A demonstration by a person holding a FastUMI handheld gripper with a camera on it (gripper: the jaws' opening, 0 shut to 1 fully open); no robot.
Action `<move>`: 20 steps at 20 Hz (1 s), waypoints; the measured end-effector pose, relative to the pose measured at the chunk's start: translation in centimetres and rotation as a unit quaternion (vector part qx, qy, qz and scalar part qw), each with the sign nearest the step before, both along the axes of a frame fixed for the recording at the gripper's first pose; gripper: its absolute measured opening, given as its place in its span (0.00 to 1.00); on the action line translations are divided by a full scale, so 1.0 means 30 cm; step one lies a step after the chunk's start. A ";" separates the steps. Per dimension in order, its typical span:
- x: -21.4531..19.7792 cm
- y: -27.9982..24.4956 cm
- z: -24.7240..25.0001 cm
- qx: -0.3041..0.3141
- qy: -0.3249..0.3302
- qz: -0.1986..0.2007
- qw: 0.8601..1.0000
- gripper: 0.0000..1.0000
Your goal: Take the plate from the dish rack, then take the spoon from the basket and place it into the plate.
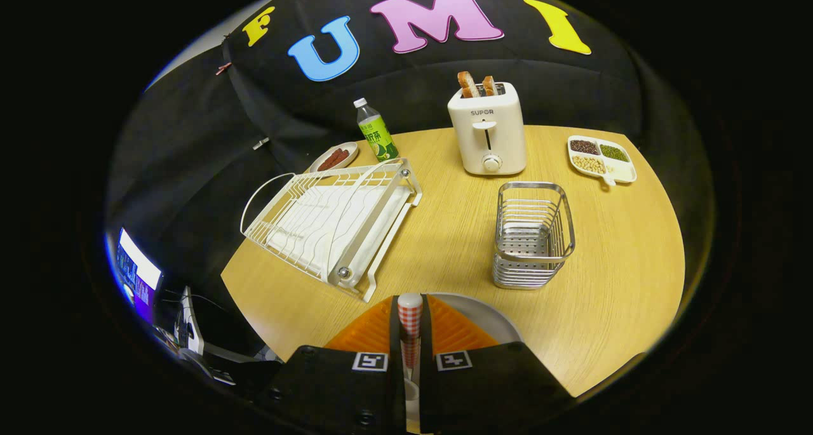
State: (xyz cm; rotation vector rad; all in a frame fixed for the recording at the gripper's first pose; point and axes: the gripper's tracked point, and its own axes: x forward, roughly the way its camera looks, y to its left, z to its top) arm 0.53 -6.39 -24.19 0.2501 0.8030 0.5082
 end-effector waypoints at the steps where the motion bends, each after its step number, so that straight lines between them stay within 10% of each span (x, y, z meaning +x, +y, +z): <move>1: 0.001 0.007 -0.008 0.000 0.002 0.002 1.000 0.15; 7: 0.006 -0.007 -0.026 -0.011 0.012 -0.004 1.000 0.17; 11: 0.022 -0.055 0.014 -0.034 -0.024 -0.012 0.999 0.99; 20: 0.090 -0.108 0.293 -0.033 -0.116 -0.054 0.991 0.99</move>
